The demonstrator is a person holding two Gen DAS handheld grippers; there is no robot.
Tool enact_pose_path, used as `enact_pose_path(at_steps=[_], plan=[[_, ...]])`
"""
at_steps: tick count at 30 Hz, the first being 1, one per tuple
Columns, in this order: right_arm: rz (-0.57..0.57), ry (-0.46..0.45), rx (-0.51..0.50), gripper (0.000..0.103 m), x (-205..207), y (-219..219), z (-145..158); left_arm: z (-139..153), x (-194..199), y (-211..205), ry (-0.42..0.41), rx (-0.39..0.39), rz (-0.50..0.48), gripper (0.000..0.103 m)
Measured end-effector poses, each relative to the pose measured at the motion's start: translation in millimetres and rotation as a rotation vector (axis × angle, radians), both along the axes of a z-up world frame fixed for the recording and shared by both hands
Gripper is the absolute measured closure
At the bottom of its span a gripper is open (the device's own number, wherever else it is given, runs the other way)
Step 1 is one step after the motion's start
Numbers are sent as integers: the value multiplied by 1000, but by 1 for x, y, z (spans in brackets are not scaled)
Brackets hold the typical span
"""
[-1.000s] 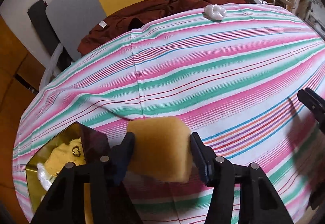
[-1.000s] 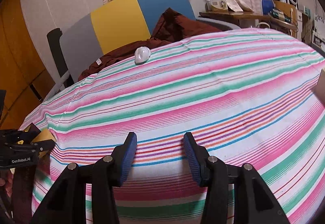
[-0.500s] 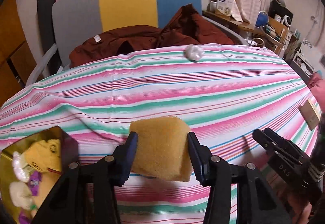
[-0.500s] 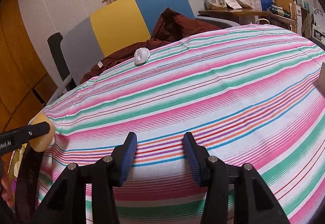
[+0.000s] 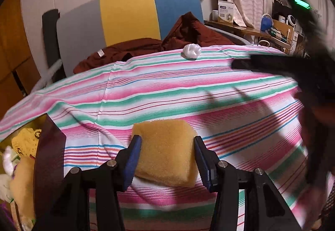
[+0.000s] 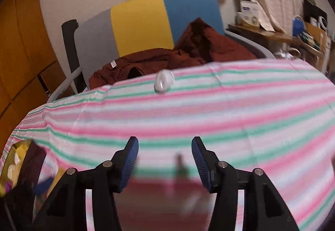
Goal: Organize objects
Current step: 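Grasp the clear plastic-wrapped bag with the right gripper while the left holds the sponge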
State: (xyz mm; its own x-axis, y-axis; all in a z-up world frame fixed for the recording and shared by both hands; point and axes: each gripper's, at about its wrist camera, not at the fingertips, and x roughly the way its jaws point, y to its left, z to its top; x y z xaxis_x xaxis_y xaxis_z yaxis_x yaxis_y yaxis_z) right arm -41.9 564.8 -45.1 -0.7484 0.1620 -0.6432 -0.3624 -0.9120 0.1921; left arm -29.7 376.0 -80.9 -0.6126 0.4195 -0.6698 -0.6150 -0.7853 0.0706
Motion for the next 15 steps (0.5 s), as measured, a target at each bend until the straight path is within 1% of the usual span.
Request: enact_pose_path(at_steps=[4, 7, 10, 12, 13, 14, 15], plan=[[22, -28, -26, 47, -54, 19, -11, -5, 2, 3, 25, -17, -11, 51], [-9, -58, -18, 47, -92, 31, -22, -6, -1, 1, 20, 2, -11, 51], [-15, -50, 5, 48, -119, 38, -22, -8, -9, -7, -21, 55, -9, 51], [-8, -40, 25, 48, -136, 41, -21, -10, -13, -10, -39, 71, -2, 50], [-5, -45, 33, 47, -143, 42, -21, -12, -15, -10, -51, 65, 16, 50], [-5, -59, 42, 48, -152, 43, -23, -15, -19, -10, -71, 61, 34, 47], [-13, -70, 39, 48, -159, 45, -25, -18, -26, -14, -106, 74, 52, 43]])
